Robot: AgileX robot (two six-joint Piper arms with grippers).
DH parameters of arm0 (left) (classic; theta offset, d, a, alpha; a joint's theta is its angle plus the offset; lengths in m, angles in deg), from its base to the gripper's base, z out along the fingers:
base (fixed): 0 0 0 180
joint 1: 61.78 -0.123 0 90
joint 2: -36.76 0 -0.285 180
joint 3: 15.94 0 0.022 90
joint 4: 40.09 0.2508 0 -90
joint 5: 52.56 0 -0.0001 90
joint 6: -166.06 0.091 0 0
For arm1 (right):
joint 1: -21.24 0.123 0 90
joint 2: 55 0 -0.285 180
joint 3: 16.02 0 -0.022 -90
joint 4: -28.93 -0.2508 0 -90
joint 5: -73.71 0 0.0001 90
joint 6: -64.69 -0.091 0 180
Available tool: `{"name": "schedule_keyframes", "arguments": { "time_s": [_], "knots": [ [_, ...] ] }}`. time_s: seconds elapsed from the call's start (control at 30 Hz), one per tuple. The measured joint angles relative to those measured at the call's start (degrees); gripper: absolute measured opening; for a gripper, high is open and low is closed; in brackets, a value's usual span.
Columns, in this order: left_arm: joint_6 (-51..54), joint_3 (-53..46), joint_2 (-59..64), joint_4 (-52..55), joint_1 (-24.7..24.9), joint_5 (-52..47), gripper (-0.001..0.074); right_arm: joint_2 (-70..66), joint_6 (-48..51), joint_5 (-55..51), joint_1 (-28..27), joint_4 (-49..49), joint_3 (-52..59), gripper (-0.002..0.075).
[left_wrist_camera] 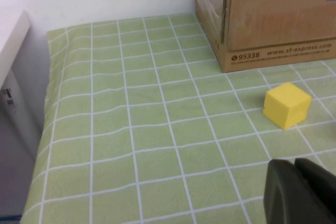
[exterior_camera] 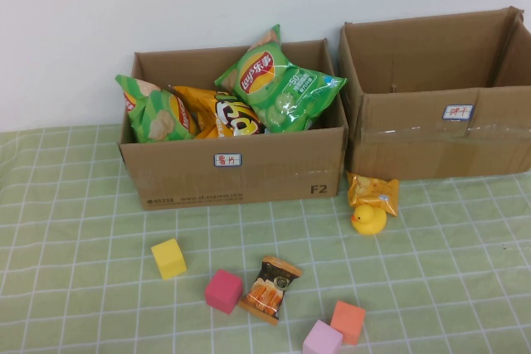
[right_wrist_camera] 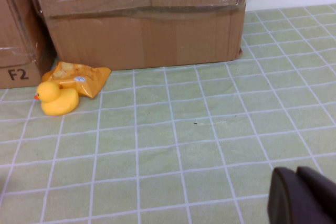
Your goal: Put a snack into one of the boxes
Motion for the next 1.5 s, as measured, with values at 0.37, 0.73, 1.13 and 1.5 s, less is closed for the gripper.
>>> {"name": "schedule_keyframes", "arguments": {
  "time_s": [0.37, 0.73, 1.13, 1.5],
  "knots": [
    [0.1, 0.0, 0.0, -0.12, 0.0, 0.0, -0.0002, 0.0, 0.0, 0.0, 0.0, 0.0, 0.0, -0.0002],
    [-11.0, 0.0, 0.0, 0.89, 0.2, 0.0, -0.0002, 0.0, 0.02, 0.0, 0.0, 0.0, 0.0, -0.0002],
    [-5.7, 0.0, 0.0, 1.86, 0.2, 0.12, -0.0002, 0.0, 0.02, 0.0, 0.0, 0.0, 0.0, -0.0002],
    [-5.57, 0.0, 0.0, 2.13, 0.2, 0.12, -0.0002, 0.0, 0.02, 0.0, 0.0, 0.0, 0.0, -0.0002]
  ]
}}
